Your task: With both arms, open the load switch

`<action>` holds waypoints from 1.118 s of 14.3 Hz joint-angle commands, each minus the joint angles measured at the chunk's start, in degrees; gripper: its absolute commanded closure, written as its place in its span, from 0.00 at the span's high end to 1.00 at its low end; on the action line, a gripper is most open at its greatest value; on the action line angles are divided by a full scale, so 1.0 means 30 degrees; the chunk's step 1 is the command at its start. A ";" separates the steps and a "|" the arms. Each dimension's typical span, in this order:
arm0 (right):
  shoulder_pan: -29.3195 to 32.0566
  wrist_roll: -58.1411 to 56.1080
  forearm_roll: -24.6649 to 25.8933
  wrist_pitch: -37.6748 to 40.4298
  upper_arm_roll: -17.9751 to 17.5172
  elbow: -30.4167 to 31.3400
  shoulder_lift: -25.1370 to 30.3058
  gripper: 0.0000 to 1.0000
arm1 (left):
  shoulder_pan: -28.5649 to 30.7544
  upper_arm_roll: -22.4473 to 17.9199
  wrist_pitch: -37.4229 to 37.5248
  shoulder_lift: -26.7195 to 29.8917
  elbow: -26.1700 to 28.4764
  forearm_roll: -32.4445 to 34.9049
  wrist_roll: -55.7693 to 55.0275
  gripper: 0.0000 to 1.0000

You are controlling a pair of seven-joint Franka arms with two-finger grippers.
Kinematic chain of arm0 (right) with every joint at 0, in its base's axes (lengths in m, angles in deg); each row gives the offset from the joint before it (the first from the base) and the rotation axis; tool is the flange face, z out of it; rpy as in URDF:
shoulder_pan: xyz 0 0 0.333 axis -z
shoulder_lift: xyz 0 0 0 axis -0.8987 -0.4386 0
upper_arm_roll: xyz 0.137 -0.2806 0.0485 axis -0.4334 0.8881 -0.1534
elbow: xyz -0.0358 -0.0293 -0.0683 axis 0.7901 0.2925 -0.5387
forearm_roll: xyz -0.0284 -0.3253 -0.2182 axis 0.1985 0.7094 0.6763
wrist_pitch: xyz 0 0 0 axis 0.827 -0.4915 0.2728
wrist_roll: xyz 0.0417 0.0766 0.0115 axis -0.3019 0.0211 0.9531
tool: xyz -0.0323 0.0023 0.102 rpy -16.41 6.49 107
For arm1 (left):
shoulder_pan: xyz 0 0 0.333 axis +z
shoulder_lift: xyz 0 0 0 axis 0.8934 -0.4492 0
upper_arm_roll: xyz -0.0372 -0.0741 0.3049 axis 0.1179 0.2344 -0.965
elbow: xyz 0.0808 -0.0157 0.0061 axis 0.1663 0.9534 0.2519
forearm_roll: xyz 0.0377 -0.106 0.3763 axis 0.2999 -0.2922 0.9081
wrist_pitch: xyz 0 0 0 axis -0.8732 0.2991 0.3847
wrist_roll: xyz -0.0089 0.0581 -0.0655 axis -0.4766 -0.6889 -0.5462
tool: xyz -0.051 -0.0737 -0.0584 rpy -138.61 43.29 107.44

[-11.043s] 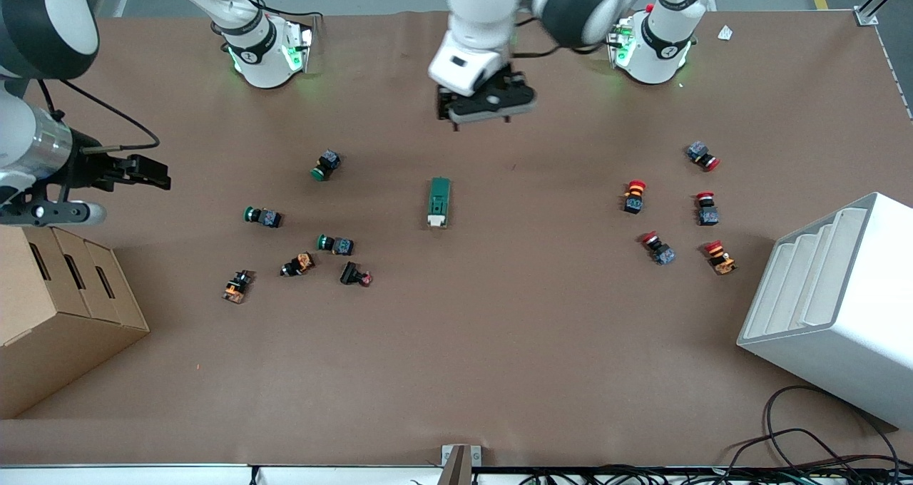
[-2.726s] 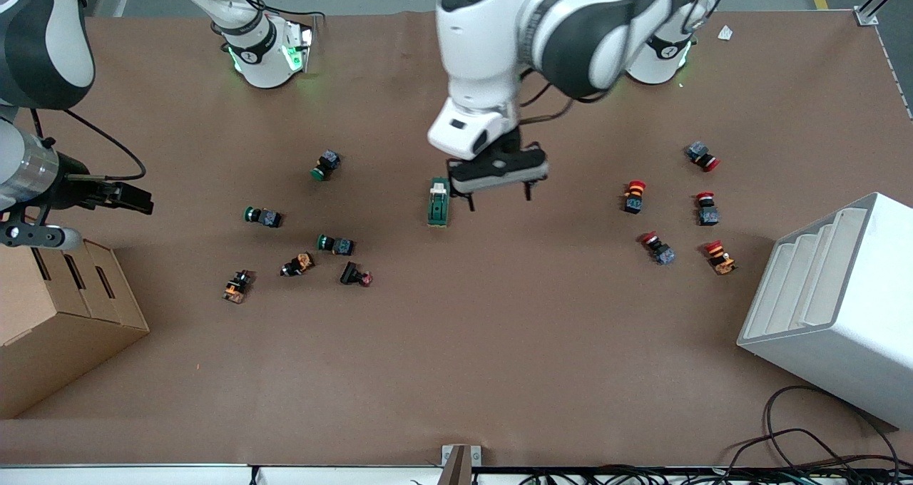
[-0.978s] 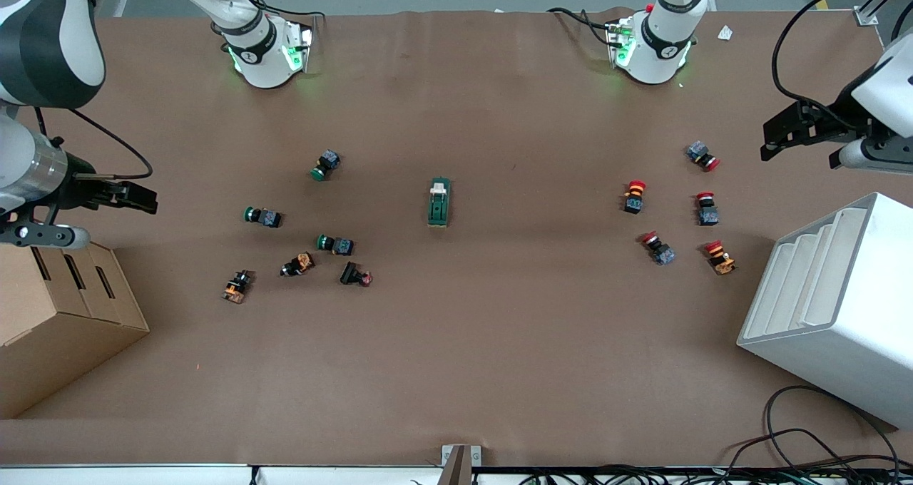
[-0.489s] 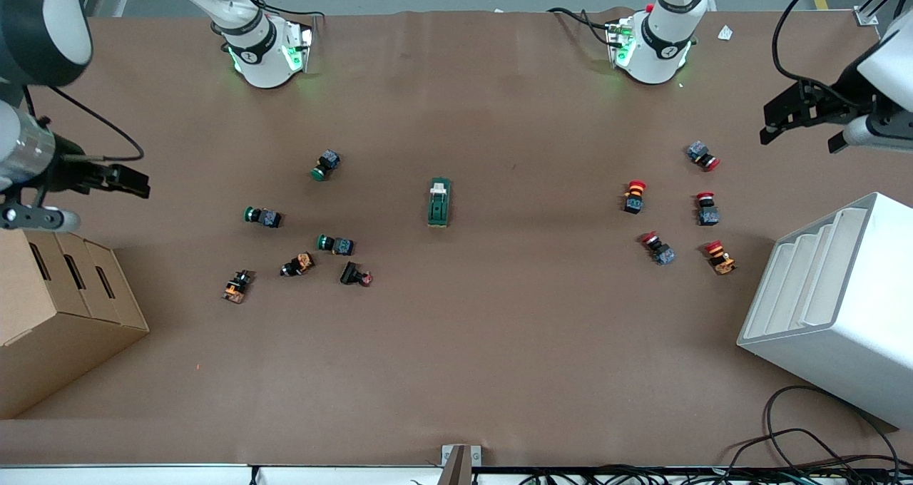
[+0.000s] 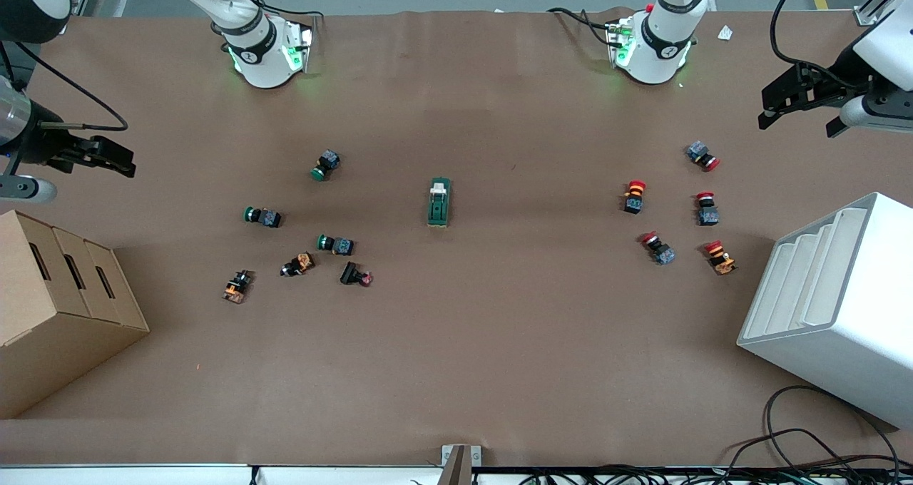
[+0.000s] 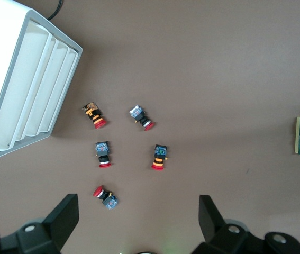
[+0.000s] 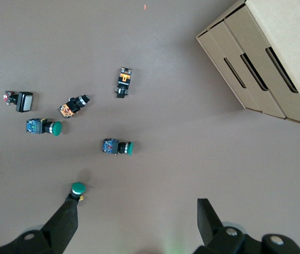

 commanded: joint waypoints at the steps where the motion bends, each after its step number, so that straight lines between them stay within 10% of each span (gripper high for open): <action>1: 0.0015 -0.0203 0.0211 -0.0189 0.0029 0.0416 0.0356 1.00 | 0.0184 0.0002 -0.0199 0.0422 0.0343 -0.0104 0.0247 1.00; 16: -0.0102 -0.0173 0.0093 0.1274 -0.0059 -0.1838 0.0092 1.00 | 0.0214 0.0852 0.0328 0.0480 0.0460 0.1126 -0.0894 1.00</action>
